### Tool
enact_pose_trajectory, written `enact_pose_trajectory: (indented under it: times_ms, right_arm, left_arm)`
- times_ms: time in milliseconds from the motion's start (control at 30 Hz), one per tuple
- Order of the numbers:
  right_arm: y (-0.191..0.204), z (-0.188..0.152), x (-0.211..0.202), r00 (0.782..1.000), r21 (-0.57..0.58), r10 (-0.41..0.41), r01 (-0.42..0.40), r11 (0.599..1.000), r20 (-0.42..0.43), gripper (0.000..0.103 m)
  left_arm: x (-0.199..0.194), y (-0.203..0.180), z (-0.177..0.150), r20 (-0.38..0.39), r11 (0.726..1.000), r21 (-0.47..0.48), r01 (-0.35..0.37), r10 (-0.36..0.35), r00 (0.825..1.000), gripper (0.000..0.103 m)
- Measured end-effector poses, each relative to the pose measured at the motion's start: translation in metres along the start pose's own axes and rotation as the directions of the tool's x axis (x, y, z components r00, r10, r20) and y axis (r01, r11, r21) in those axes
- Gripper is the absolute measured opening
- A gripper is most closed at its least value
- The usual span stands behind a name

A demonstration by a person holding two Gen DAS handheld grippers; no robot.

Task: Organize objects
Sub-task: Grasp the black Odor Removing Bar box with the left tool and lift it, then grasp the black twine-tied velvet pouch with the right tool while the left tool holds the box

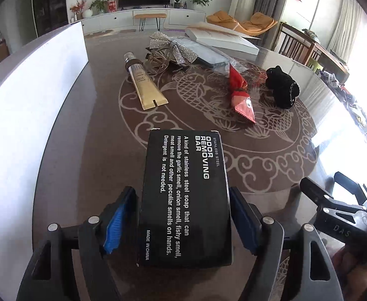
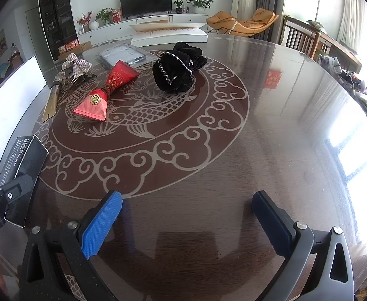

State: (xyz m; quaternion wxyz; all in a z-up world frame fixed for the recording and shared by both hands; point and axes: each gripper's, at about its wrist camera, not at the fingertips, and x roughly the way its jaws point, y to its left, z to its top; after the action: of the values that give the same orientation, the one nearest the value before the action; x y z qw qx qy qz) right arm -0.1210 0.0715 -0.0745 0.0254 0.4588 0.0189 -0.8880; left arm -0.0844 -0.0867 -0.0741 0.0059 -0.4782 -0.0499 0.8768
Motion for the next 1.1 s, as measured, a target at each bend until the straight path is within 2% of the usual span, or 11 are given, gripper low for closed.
enact_pose_trajectory:
  times_ms: [67,200,400,700,767,833,967,1067,1100]
  right_arm:
    - [0.000,0.000,0.000,1.000,0.000,0.000,0.000,1.000,0.000,0.103]
    - [0.000,0.000,0.000,1.000,0.002,-0.002,0.002,1.000,0.000,0.103]
    - [0.000,0.000,-0.001,1.000,0.002,-0.001,0.001,1.000,0.000,0.103]
    - [-0.001,0.004,0.001,1.000,-0.021,0.020,-0.020,1.000,-0.010,0.103]
    - [0.000,0.017,0.009,0.997,-0.073,0.051,-0.055,0.996,-0.055,0.103]
    - [-0.006,0.039,0.016,0.992,-0.022,0.093,-0.095,0.995,-0.085,0.101]
    - [-0.012,0.102,0.012,0.988,0.102,0.157,-0.155,0.983,-0.005,0.101]
    - [-0.006,0.145,0.036,0.991,0.125,0.126,-0.121,0.985,-0.033,0.100]
    - [-0.005,0.154,0.049,0.993,0.127,0.104,-0.095,0.987,-0.064,0.093]
  left_arm:
    - [0.005,0.001,0.002,0.010,0.999,0.031,-0.039,0.039,0.999,0.084]
    - [0.014,-0.002,0.004,0.024,0.992,0.073,-0.099,0.097,0.995,0.103]
    - [0.011,0.002,0.002,0.044,0.994,0.029,-0.103,0.102,0.994,0.103]
    - [0.015,0.004,0.004,0.053,0.996,0.049,-0.081,0.078,0.996,0.103]
    - [0.015,0.004,0.004,0.053,0.996,0.048,-0.080,0.077,0.996,0.103]
    - [0.015,0.004,0.004,0.053,0.996,0.048,-0.080,0.077,0.996,0.103]
    - [0.015,0.003,0.003,0.053,0.996,0.048,-0.080,0.078,0.996,0.103]
    - [0.015,0.003,0.003,0.053,0.996,0.048,-0.080,0.077,0.996,0.103]
    - [0.015,0.004,0.003,0.053,0.996,0.047,-0.079,0.076,0.996,0.103]
